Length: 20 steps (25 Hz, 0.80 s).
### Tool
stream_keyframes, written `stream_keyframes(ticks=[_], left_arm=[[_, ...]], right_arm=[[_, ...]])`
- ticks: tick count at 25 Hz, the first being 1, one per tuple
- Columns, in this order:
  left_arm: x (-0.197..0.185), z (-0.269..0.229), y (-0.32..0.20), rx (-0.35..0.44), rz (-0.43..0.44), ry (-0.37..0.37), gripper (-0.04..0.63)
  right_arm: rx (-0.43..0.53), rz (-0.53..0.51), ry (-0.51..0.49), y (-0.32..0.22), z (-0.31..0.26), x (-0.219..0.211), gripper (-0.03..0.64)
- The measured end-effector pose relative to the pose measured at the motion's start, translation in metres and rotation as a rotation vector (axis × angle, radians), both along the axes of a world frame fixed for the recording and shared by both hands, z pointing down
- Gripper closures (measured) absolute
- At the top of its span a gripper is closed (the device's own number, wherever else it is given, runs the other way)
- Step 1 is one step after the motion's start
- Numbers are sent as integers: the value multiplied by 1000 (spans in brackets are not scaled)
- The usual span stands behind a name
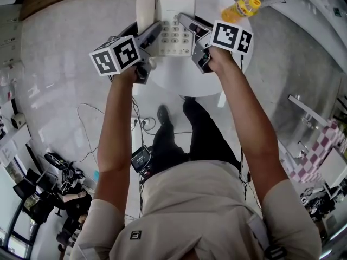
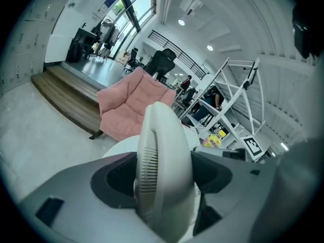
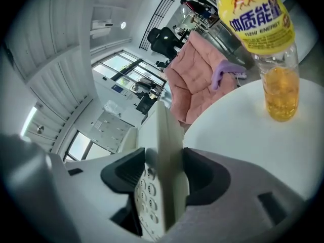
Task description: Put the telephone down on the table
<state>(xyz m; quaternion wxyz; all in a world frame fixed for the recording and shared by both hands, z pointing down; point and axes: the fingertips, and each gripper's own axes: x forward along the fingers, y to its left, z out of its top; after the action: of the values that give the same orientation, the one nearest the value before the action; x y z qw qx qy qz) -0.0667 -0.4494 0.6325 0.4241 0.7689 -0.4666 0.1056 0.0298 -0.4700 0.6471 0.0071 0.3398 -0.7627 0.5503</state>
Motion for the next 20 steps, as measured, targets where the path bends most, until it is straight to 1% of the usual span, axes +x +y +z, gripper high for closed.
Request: stream_keyframes(ticks=[3,9,16,20], left_arm=[[2,18,0,-37,4,32,275],[2,44,-5,-85,-16,39,275],[-1,69,0,-147,-34,58,275],[-3,81,3,-176,-40,58,275]], right_arm=[[-13,-2,22,-3,14,-2,391],[-34,-5,54,-9,40,-1,390],[-33,-45,135,-9,61,-8,385],[-44,-60,156,-7,72,-10,382]])
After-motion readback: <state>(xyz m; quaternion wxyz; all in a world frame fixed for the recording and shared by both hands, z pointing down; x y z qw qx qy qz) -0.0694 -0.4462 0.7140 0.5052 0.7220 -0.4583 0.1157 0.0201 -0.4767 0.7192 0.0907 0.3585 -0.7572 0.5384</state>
